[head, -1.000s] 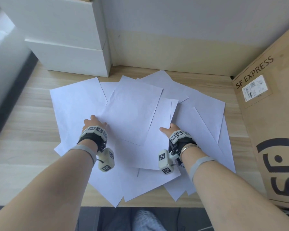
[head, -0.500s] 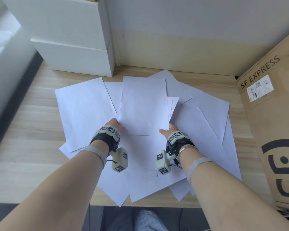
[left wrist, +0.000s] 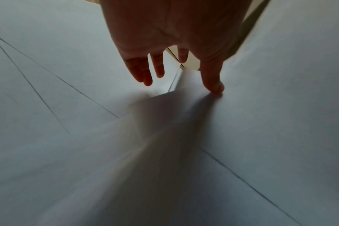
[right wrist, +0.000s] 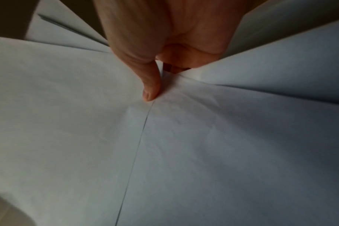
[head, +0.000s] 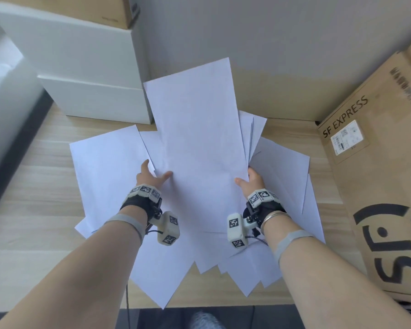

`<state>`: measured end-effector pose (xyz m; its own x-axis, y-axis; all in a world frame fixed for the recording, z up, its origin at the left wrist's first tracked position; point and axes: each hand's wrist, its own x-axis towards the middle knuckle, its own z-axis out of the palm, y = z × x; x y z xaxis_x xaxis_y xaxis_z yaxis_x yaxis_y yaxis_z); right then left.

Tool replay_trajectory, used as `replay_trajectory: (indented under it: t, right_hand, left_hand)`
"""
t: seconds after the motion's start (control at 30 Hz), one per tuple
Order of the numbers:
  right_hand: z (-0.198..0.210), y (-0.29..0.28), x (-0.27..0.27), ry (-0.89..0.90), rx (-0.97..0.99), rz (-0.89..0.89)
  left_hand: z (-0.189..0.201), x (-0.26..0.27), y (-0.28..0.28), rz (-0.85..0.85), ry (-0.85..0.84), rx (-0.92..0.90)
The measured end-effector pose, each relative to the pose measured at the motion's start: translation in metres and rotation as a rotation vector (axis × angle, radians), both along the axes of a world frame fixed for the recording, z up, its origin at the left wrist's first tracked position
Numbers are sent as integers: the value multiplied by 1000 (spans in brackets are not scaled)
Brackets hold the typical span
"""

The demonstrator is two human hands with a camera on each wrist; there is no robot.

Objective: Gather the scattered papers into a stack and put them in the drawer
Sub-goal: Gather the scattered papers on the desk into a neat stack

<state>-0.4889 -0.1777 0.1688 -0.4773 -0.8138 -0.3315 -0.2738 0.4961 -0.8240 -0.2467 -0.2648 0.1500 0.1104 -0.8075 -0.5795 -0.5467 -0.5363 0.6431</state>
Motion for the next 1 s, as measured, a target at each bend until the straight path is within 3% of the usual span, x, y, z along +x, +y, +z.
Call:
replay_trajectory:
  t: [0.07,0.2,0.27,0.43,0.6,0.77,1.0]
  right_hand:
    - [9,-2,-4,-38,-47,-51]
    - [24,-5,-10,-74,-104,-123]
    - [30,-4,-11,-79,-102,-124]
    - [44,0,-17,-17,-92,-112]
    - [58,-2,-19,11,-85,-80]
    - [69,-8,-14,55,-30,6]
    - [95,-23,-14,118,-40,9]
  left_hand:
    - [6,1,-1,24,93,63]
    - [8,2,-2,-95,226,212]
    - [1,1,-10,-82,282,150]
    - [47,-8,-7,-157,365,64]
    - [65,-11,-14,-286,353,47]
    - [84,-25,-15,-209,328,-158]
    - [111,-30,-23,-143,435,-359]
